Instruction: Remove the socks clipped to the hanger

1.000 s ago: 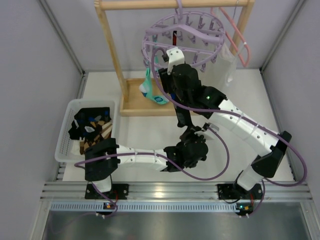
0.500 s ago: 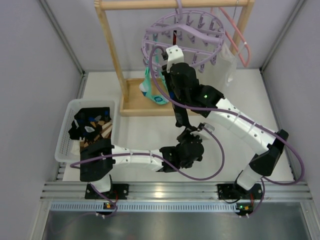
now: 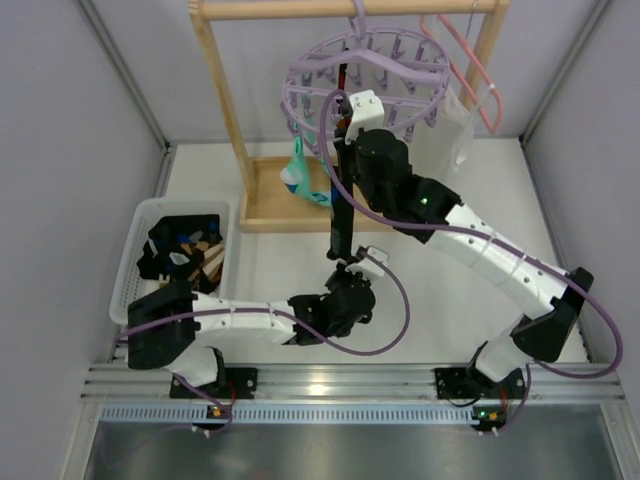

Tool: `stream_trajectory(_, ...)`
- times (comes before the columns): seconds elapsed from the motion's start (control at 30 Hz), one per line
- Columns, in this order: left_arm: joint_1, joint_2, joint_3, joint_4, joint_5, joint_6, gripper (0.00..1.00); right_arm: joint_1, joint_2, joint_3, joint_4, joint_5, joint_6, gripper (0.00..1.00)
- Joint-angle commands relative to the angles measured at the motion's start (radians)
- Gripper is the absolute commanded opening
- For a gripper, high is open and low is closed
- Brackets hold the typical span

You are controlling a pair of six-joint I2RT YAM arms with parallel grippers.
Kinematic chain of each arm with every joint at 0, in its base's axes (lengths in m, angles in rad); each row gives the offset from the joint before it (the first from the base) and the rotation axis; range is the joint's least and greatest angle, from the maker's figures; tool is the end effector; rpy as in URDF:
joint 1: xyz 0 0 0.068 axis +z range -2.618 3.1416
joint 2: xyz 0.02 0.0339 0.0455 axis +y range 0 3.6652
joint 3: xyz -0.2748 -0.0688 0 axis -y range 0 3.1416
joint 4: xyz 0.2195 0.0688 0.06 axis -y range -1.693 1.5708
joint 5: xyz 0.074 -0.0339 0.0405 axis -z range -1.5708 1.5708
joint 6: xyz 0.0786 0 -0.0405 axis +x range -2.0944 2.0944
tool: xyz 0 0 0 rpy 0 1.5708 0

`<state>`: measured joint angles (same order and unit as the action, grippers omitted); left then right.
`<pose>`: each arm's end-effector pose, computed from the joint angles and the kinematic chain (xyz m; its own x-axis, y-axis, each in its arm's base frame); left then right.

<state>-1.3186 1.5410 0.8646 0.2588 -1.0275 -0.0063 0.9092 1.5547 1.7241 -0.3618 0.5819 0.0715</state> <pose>0.1463 -0.2982 0.2511 -0.1031 0.3871 -0.9162 0.3047 0.8892 0.3414 0.2546 0.2566 0.4577 -0.1406 -0.0834 -0.9865 -0.3185 0.9473 -0.0347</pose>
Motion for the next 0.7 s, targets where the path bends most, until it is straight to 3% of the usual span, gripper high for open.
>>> stream_trajectory(0.0,0.002,-0.085,-0.044,-0.016,0.047,-0.131,0.0,-0.013,-0.061,-0.023,0.133,0.01,0.042,0.04)
stream_trajectory(0.1,0.002,-0.119,-0.075,-0.049,0.038,-0.185,0.0,-0.02,-0.058,-0.023,0.135,-0.001,0.047,0.04)
stream_trajectory(0.2,0.002,-0.166,-0.05,-0.133,-0.022,-0.204,0.0,-0.02,-0.061,-0.037,0.13,-0.008,0.048,0.14)
stream_trajectory(0.33,0.035,-0.245,0.057,-0.436,-0.104,-0.311,0.0,-0.029,-0.097,-0.099,0.139,-0.031,0.045,0.51)
stream_trajectory(0.47,0.123,-0.416,0.082,-0.62,-0.054,-0.466,0.0,-0.041,-0.163,-0.179,0.135,-0.05,0.057,0.6)
stream_trajectory(0.53,0.166,-0.478,0.08,-0.659,-0.023,-0.491,0.0,-0.046,-0.189,-0.221,0.129,-0.06,0.062,0.74)
stream_trajectory(0.67,0.336,-0.568,0.119,-0.765,0.038,-0.495,0.0,-0.047,-0.287,-0.297,0.093,-0.128,0.086,0.87)
